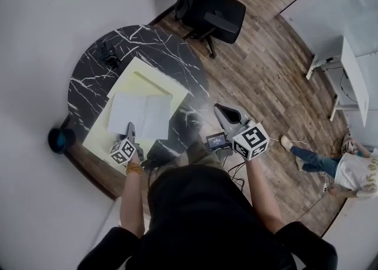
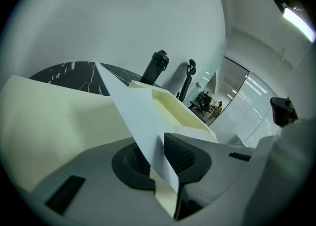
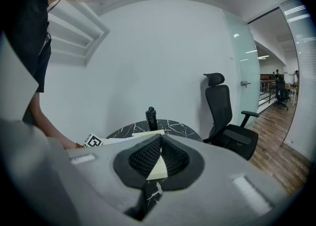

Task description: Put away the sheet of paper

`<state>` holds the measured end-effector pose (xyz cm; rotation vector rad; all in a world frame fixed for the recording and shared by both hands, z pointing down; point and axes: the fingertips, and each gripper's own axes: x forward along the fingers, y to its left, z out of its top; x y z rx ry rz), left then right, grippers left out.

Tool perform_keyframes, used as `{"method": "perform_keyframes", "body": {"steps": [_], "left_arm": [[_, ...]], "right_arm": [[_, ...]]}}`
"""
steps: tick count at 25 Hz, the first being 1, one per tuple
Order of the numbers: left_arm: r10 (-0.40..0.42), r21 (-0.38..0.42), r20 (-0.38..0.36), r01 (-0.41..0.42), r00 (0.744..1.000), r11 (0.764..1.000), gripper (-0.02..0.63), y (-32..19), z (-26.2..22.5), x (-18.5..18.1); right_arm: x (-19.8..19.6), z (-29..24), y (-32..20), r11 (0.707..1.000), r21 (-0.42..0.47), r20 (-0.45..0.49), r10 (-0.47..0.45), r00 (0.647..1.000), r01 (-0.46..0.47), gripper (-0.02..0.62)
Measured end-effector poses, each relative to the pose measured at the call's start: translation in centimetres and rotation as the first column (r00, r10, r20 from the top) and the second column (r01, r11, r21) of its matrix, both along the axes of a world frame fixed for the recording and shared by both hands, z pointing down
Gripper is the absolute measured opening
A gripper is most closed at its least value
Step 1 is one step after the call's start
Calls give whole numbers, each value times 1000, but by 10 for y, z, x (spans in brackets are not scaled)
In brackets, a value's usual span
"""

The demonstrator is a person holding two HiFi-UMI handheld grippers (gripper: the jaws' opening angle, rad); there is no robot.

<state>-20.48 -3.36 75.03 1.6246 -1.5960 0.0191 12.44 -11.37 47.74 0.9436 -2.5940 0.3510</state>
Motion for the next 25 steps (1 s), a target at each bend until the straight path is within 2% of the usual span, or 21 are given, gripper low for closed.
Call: {"method": "perform_keyframes", "body": {"steps": [4,7,11,18,25], "left_arm": [[84,-50,92,-80,992,996,58,2,6,1],[181,-72,172,-171,968,983,57,-13,8,3],[279,-92,230,-264,932,960,55,-45,8,9],[337,-128,273,-313,901,941,44,-93,13,13],[316,-154,355,-279,880,948,40,-102,19,-3]], "right_arm": [[-1,-1,-2,1000,-4,0,-2,1000,2,-2],[-3,0,-4,1000,-7,1,-5,1000,5,-2],[-4,2,-8,1000,-11,-1,-5,1000,5,-2],[17,5,-17,999,-20,-17,44,999,-45,-2],[32,10,-25,996,-32,-22,81,996,-82,-2]]}}
